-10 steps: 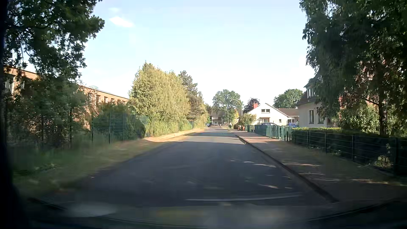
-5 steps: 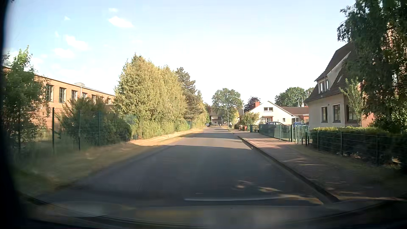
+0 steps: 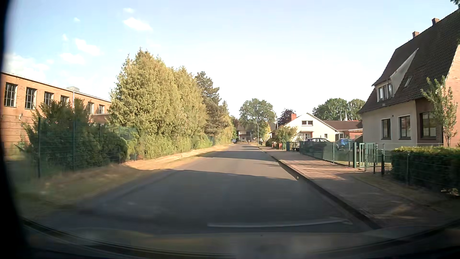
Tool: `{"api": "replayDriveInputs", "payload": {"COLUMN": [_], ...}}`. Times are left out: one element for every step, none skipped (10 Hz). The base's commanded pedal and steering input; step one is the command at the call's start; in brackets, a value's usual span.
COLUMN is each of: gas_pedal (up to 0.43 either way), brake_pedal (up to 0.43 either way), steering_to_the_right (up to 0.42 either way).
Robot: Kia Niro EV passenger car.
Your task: Follow the waypoints while adhering to traffic rules and regulations
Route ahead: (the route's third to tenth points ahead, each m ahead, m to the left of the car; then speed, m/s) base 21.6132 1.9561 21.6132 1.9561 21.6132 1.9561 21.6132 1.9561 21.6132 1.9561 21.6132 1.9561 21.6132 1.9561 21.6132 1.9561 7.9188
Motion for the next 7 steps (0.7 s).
{"api": "replayDriveInputs", "payload": {"gas_pedal": [0.067, 0.059, 0.028, 0.000, 0.000, 0.000, 0.000], "brake_pedal": [0.006, 0.006, 0.006, 0.006, 0.006, 0.006, 0.006], "steering_to_the_right": [0.004, 0.003, 0.003, 0.003, 0.003, 0.003, 0.003]}}
